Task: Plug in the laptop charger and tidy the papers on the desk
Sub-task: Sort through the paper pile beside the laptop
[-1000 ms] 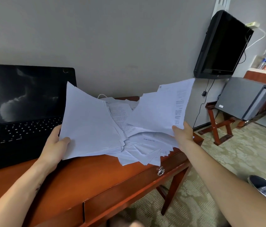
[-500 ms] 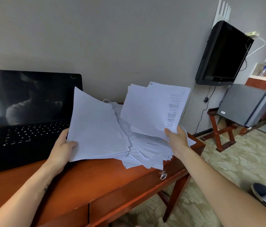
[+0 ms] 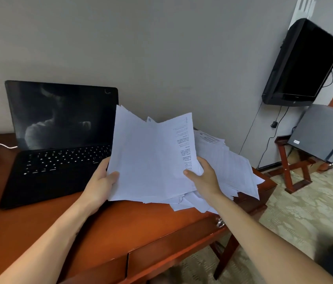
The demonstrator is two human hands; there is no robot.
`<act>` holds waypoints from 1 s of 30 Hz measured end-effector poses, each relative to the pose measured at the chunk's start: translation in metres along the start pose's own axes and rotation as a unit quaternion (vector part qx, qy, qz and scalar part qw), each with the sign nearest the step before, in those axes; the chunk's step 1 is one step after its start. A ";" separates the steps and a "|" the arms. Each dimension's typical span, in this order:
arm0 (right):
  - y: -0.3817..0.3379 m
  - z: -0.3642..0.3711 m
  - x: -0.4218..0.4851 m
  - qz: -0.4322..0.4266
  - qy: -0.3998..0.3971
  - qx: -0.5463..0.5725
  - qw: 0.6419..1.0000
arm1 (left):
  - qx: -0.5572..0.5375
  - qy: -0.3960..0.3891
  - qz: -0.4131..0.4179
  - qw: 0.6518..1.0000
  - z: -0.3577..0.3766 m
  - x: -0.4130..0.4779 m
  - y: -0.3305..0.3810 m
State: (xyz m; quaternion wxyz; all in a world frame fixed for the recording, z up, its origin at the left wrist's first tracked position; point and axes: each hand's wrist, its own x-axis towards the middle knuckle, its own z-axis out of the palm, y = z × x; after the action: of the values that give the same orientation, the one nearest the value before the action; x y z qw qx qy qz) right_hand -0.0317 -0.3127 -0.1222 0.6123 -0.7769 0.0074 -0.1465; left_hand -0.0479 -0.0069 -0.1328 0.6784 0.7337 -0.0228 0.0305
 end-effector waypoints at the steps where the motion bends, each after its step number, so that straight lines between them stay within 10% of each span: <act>1: 0.002 0.005 0.000 -0.006 0.002 -0.007 1.000 | 0.003 -0.005 0.002 1.000 0.000 0.000 0.000; 22: 0.018 0.037 -0.022 -0.172 0.024 -0.351 0.920 | 0.034 -0.099 -0.110 0.988 -0.007 -0.005 0.014; 30: 0.023 0.033 -0.015 -0.113 0.012 -0.273 0.955 | 0.043 -0.002 -0.025 0.999 -0.002 -0.007 0.015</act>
State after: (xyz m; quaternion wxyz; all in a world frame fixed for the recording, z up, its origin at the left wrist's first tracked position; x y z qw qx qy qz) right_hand -0.0342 -0.2841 -0.1545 0.3559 -0.9085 -0.0338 -0.2162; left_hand -0.0557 -0.0065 -0.1186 0.6471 0.7623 -0.0041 0.0130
